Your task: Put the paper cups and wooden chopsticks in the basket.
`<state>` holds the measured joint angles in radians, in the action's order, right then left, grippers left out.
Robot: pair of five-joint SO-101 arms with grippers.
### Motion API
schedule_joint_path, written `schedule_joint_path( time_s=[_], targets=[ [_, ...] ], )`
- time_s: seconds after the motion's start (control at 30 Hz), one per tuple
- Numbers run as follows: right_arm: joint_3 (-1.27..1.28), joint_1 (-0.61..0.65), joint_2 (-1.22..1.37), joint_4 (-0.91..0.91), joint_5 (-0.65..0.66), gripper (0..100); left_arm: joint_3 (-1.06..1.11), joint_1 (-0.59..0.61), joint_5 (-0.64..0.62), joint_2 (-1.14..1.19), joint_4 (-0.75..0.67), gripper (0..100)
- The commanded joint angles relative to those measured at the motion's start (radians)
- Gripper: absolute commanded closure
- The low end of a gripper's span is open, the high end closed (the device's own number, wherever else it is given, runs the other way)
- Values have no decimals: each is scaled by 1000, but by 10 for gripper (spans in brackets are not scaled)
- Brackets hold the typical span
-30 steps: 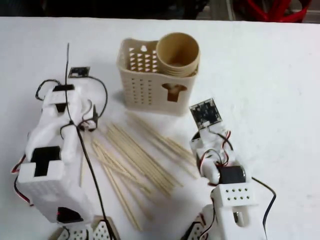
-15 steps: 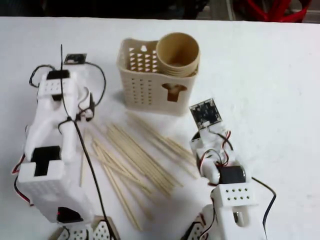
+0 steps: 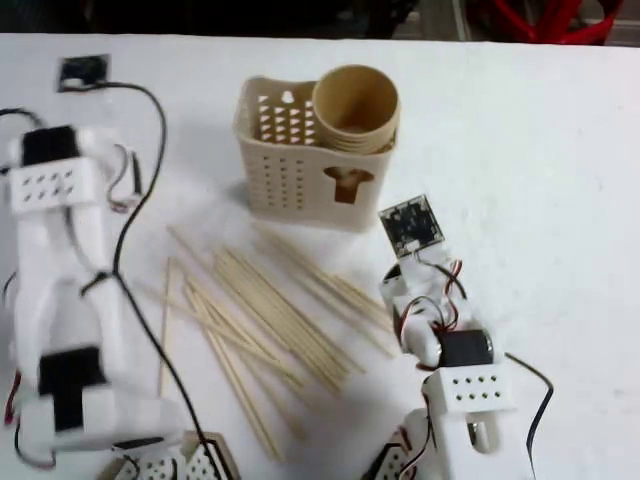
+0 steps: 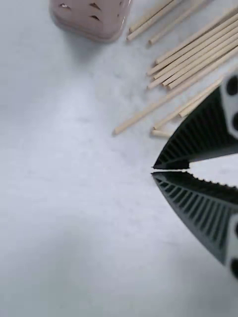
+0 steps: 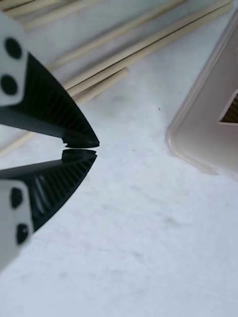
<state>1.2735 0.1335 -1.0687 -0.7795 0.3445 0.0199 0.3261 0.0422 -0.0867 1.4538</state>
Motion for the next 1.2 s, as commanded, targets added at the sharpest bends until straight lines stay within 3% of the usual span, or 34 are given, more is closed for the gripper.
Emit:
schedule_joint_path(
  time_s=[0.0,0.2,0.47,0.57,0.67,0.83,1.17],
  targets=[
    [-130,48,-13,-122,2,978,77,35,8,-193,-17,973],
    [-201,272,-12,-257,2,935,344,81,49,-394,-161,973],
    [-222,535,-10,-289,-5,923,726,165,51,-585,-390,972],
    [-230,605,-10,-285,-6,872,855,174,48,-638,-476,972],
    [-264,642,27,-283,-6,825,974,174,46,-682,-555,972],
    [-361,668,263,-223,-6,838,1108,171,44,-728,-669,972],
    [-592,685,816,-85,-6,837,1148,174,44,-740,-692,971]
  ],
)
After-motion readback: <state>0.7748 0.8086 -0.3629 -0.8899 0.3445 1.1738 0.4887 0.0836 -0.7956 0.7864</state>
